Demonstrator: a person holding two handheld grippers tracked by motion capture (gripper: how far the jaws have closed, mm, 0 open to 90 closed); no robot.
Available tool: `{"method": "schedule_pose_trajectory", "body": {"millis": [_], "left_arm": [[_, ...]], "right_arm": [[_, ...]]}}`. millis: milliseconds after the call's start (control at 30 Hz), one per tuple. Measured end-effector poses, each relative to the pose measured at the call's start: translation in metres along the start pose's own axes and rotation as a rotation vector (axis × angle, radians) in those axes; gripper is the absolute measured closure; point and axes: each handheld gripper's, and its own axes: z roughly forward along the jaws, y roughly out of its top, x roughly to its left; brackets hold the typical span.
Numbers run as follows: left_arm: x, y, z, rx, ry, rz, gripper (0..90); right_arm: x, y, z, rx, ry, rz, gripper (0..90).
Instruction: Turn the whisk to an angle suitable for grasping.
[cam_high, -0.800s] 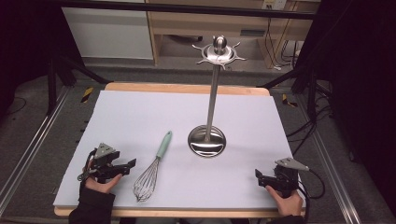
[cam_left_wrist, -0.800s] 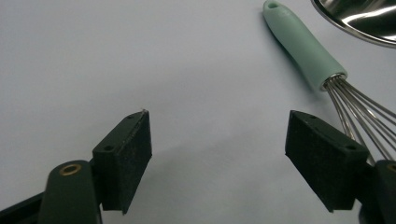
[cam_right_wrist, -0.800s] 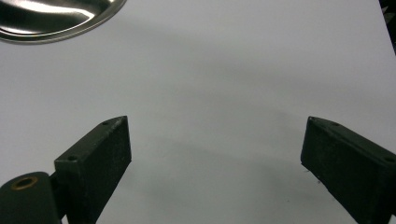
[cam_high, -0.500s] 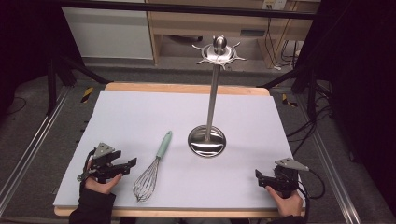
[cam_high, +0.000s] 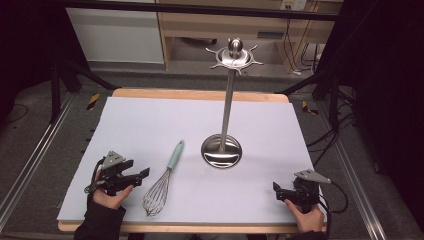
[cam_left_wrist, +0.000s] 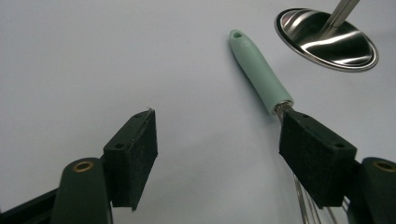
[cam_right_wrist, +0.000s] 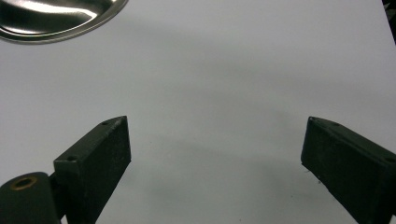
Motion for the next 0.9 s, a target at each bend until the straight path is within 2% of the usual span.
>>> {"method": "schedule_pose_trajectory", "body": {"millis": [233, 367, 600, 900], "left_arm": [[-0.008, 0.011, -0.004, -0.015, -0.02, 0.01, 29.1], [-0.013, 0.019, -0.005, -0.019, -0.026, 0.02, 29.3], [-0.02, 0.027, -0.009, -0.031, -0.038, 0.033, 29.5], [-0.022, 0.035, -0.006, -0.014, -0.034, 0.039, 29.5]], "right_arm": [[0.001, 0.0, -0.001, -0.003, -0.007, 0.004, 8.7], [0.005, 0.001, -0.001, -0.001, -0.022, -0.029, 9.3], [0.004, 0.001, -0.002, -0.007, -0.024, -0.013, 9.3], [0.004, 0.001, -0.003, -0.013, -0.024, -0.013, 9.2]]}}
